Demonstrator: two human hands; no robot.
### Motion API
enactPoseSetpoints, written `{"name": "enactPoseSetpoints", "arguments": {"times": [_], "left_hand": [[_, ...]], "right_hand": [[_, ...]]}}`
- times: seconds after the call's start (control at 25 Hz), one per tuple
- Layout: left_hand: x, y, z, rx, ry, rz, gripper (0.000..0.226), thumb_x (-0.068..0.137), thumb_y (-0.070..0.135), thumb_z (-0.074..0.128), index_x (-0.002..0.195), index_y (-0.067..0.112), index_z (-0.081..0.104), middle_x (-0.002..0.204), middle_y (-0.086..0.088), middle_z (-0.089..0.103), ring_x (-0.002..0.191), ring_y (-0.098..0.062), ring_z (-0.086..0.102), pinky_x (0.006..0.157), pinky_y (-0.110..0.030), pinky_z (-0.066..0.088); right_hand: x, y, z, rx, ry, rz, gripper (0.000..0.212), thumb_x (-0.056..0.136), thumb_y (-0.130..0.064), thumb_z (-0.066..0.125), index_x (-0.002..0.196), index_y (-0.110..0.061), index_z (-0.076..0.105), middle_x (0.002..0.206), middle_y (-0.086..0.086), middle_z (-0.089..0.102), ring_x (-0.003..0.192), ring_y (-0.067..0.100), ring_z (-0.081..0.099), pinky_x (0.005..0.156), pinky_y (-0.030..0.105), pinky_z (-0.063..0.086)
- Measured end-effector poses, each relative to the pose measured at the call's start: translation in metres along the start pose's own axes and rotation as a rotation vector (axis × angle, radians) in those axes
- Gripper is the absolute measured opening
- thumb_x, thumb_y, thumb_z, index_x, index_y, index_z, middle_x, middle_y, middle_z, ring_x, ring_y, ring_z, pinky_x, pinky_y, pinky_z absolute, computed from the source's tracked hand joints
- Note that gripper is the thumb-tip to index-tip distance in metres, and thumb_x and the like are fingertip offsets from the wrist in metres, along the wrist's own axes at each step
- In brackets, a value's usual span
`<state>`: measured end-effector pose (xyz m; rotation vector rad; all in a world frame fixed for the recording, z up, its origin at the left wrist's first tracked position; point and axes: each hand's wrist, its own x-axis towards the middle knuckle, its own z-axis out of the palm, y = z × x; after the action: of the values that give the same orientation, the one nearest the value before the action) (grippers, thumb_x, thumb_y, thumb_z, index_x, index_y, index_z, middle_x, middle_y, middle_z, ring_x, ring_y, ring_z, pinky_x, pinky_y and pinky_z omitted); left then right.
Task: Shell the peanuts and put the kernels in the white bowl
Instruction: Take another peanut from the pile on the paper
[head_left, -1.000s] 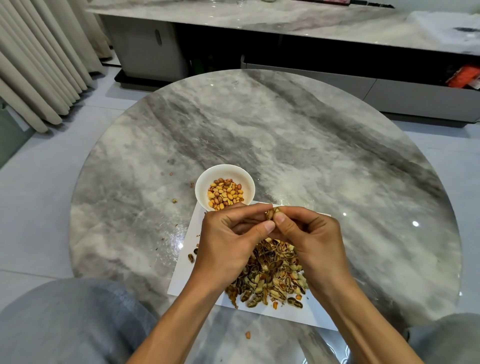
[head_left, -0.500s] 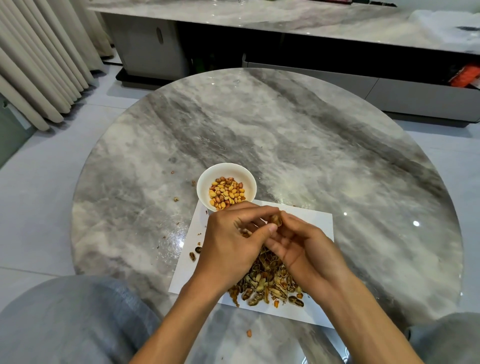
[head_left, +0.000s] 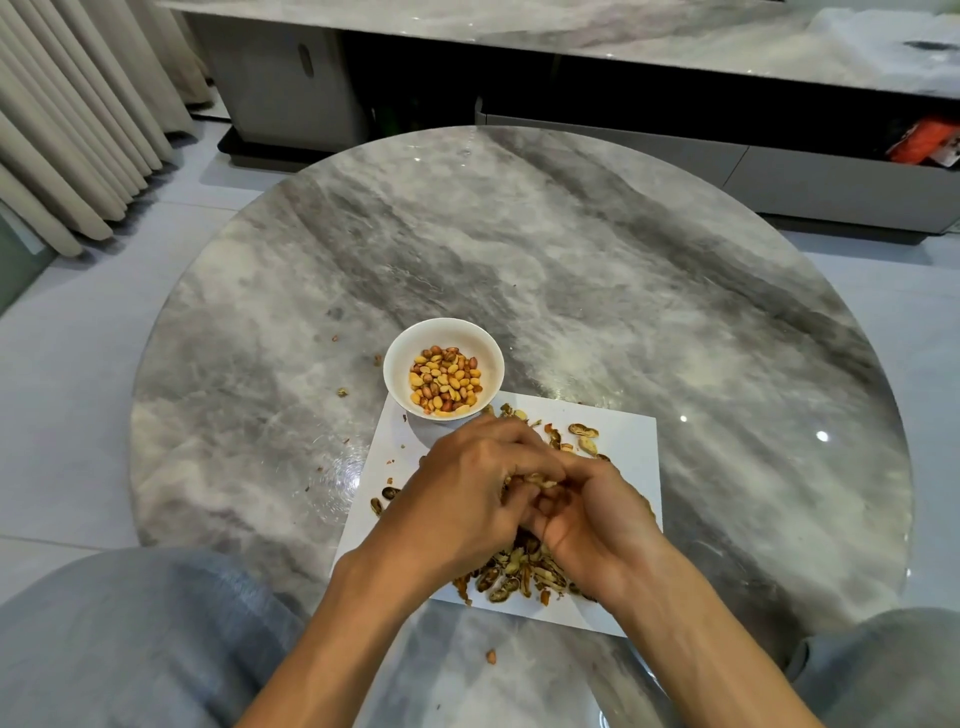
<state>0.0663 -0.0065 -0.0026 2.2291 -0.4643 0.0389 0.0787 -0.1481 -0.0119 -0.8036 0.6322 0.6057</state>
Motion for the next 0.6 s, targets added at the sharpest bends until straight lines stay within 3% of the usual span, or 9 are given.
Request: {"name": "enactPoseSetpoints", "arguments": {"times": [0.08,0.2,0.36,0.52,0.6], "left_hand": [[0.0,0.0,-0.001,0.007,-0.021,-0.024,0.034,0.082,0.009,0.071,0.106,0.032,0.076,0.103,0.017,0.072,0.099,0.001,0.061,0.09,-0.018,0.048],[0.001,0.002,-0.002,-0.023,0.048,-0.094,0.028,0.082,0.012,0.075,0.104,0.03,0.077,0.098,0.017,0.073,0.092,0.002,0.063,0.084,-0.016,0.048],[0.002,0.001,-0.007,-0.169,0.209,-0.326,0.022,0.081,0.016,0.08,0.099,0.028,0.078,0.088,0.017,0.072,0.078,-0.001,0.065,0.068,-0.013,0.05],[-0.001,-0.002,-0.011,-0.065,0.102,-0.458,0.019,0.08,0.02,0.08,0.096,0.031,0.077,0.081,0.016,0.07,0.076,0.0,0.066,0.073,-0.021,0.055],[-0.001,-0.005,-0.014,-0.022,0.08,-0.507,0.019,0.08,0.023,0.08,0.097,0.032,0.076,0.081,0.017,0.068,0.075,0.002,0.065,0.072,-0.019,0.053]], "right_hand": [[-0.002,0.003,0.002,-0.001,-0.001,-0.019,0.022,0.095,0.001,0.047,0.102,0.006,0.068,0.1,0.02,0.068,0.091,0.025,0.065,0.066,0.031,0.061],[-0.003,0.003,0.003,0.015,0.005,-0.027,0.027,0.098,0.002,0.041,0.092,0.005,0.067,0.085,0.017,0.071,0.072,0.02,0.07,0.057,0.029,0.06],[0.0,-0.003,0.0,-0.148,0.035,-0.013,0.025,0.093,0.007,0.045,0.098,0.005,0.07,0.081,0.014,0.07,0.065,0.016,0.057,0.058,0.03,0.058],[0.002,0.002,-0.003,-0.337,0.089,-0.04,0.018,0.096,0.006,0.052,0.104,0.004,0.069,0.083,0.015,0.075,0.052,0.009,0.044,0.049,0.025,0.043],[0.004,0.003,-0.004,-0.367,0.104,-0.047,0.015,0.096,0.002,0.056,0.103,0.004,0.07,0.081,0.015,0.072,0.049,0.009,0.042,0.044,0.023,0.038]]}}
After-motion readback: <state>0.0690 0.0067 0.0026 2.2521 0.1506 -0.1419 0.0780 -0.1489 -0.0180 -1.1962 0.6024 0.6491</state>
